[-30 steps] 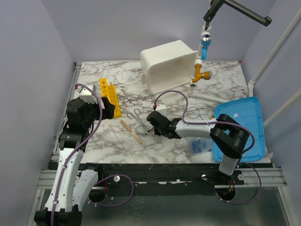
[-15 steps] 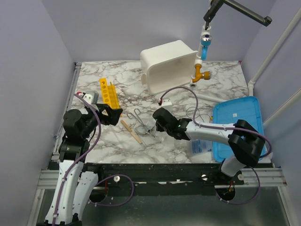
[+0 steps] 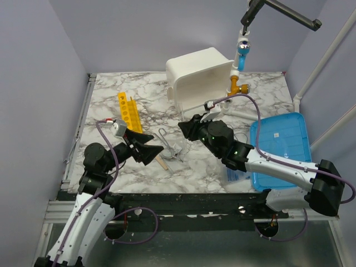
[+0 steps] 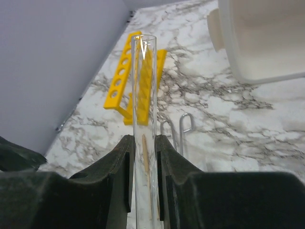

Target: Organize the chemistry lab equipment

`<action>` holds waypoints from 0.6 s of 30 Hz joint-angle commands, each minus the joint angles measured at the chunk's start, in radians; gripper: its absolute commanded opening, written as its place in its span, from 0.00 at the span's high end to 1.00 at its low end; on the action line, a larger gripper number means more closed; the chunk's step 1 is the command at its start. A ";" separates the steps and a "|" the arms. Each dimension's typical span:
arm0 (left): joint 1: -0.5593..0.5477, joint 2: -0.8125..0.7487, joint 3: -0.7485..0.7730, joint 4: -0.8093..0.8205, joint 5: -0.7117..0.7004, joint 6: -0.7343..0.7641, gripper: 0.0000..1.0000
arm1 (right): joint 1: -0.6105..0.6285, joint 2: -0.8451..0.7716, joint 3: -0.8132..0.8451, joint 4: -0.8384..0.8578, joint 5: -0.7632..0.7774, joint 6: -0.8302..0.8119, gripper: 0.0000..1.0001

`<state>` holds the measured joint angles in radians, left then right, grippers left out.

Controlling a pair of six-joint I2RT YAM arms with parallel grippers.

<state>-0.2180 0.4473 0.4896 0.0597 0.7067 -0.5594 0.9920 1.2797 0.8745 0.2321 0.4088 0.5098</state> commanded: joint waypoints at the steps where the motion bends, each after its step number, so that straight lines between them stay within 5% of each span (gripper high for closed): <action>1: -0.175 0.068 -0.042 0.176 -0.075 -0.137 0.16 | 0.009 -0.008 -0.015 0.172 -0.082 -0.021 0.77; 14: -0.337 0.329 0.035 0.237 -0.236 -0.147 0.20 | 0.043 0.004 -0.016 0.253 -0.110 0.012 0.77; 18: -0.350 0.374 0.054 0.254 -0.265 -0.158 0.31 | 0.044 0.006 -0.020 0.262 -0.111 0.012 0.77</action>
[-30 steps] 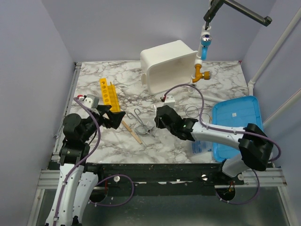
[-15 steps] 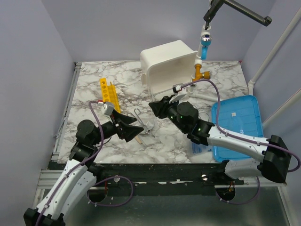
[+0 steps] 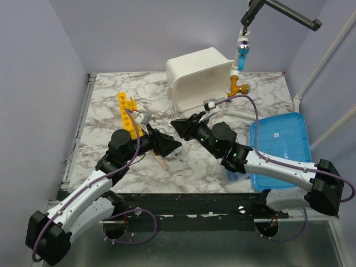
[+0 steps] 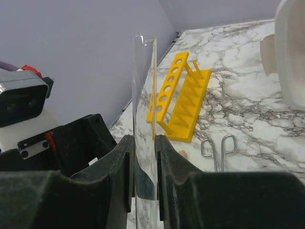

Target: Organize the chemistry lab equipment

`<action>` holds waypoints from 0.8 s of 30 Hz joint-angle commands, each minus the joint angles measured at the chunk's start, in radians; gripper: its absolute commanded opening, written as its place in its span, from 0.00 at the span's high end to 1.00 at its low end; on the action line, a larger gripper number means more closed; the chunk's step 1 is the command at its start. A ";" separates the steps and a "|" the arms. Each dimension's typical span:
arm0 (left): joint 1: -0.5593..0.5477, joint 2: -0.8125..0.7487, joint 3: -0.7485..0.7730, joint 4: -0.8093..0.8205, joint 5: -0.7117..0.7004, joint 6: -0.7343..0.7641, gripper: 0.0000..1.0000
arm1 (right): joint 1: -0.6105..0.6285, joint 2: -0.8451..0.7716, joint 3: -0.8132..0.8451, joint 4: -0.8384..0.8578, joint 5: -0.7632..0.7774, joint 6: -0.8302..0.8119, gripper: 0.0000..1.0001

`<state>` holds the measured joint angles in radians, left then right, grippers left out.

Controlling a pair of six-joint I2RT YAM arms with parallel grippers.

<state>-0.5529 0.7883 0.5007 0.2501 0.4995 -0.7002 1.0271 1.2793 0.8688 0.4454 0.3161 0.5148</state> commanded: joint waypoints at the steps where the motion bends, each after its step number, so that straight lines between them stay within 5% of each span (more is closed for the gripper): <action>1: -0.017 0.040 0.046 0.071 -0.063 -0.020 0.34 | 0.011 0.006 -0.015 0.049 -0.018 0.007 0.77; 6: -0.025 0.081 0.055 0.112 -0.063 -0.040 0.49 | 0.014 -0.007 -0.031 0.057 -0.003 0.006 0.77; 13: -0.046 0.142 0.075 0.117 -0.059 -0.041 0.59 | 0.019 -0.020 -0.043 0.063 0.005 0.006 0.77; 18: -0.053 0.138 0.089 0.066 -0.070 -0.006 0.85 | 0.019 -0.026 -0.035 0.009 0.053 0.022 0.74; 24: -0.053 0.100 0.154 -0.153 -0.080 0.125 0.98 | 0.018 -0.042 0.007 -0.146 0.170 0.062 0.45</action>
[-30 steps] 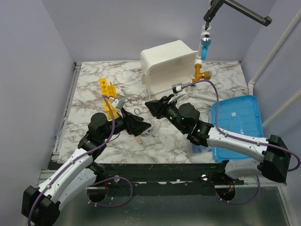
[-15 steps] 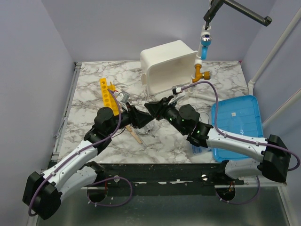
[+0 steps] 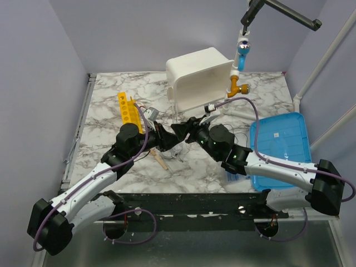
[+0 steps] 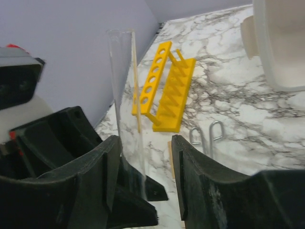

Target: Organize the chemistry lab equipment

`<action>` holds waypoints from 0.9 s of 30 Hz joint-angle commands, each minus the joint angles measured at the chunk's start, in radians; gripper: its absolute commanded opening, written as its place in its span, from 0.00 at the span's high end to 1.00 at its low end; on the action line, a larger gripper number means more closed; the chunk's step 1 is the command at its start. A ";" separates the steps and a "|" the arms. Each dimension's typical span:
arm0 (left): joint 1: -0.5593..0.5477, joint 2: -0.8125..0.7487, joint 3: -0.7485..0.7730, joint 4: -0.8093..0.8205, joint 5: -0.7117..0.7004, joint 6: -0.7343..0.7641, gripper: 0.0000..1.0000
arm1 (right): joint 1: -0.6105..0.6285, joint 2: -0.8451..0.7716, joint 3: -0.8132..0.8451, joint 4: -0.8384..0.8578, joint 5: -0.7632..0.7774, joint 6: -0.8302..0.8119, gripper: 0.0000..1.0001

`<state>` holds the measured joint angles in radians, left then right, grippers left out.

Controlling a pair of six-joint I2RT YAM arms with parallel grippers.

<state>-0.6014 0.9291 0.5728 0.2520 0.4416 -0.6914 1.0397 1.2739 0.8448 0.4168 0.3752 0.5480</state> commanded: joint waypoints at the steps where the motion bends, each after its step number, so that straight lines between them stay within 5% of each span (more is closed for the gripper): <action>1: -0.005 -0.048 0.097 -0.212 -0.026 0.148 1.00 | 0.005 -0.050 0.038 -0.144 0.118 0.030 0.40; 5: -0.005 -0.073 0.165 -0.420 -0.033 0.255 1.00 | -0.019 -0.069 0.132 -0.318 0.052 0.022 0.28; 15: -0.005 -0.080 0.249 -0.686 -0.009 0.522 1.00 | -0.215 -0.041 0.316 -0.519 -0.493 0.034 0.20; 27: -0.005 -0.099 0.207 -0.666 0.072 0.569 1.00 | -0.227 0.039 0.329 -0.496 -0.558 0.077 0.34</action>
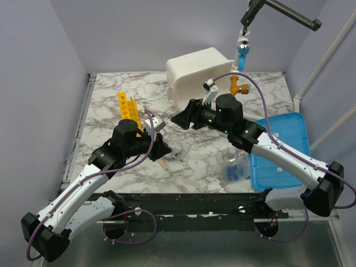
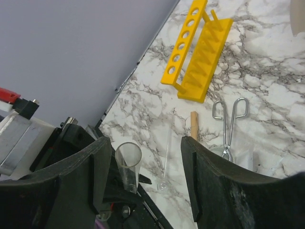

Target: Organize the chemistry lab equipment

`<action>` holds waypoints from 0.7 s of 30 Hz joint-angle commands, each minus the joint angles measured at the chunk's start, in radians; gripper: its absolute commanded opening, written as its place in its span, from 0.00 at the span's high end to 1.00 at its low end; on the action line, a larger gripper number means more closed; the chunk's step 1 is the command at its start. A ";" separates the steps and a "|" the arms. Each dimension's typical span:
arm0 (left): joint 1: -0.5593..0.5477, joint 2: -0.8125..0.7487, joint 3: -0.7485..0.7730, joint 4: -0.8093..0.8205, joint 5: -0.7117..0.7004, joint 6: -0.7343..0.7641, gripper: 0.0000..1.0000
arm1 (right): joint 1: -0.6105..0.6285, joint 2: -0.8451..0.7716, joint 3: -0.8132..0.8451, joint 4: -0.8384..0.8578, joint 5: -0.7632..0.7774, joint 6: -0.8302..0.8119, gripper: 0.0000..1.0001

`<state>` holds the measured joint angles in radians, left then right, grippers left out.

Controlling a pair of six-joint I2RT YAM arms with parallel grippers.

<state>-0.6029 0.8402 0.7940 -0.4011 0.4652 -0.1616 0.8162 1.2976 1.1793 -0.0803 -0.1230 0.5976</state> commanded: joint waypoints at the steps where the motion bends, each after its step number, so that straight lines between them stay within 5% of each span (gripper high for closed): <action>1: -0.002 -0.010 -0.015 -0.013 0.054 0.039 1.00 | -0.004 0.013 -0.018 0.018 -0.063 0.036 0.35; 21: -0.003 0.015 -0.005 -0.026 0.012 0.033 1.00 | -0.005 -0.012 -0.114 0.175 -0.082 0.075 0.73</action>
<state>-0.6029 0.8566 0.7887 -0.4309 0.4858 -0.1307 0.8162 1.3087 1.0870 0.0513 -0.1818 0.6823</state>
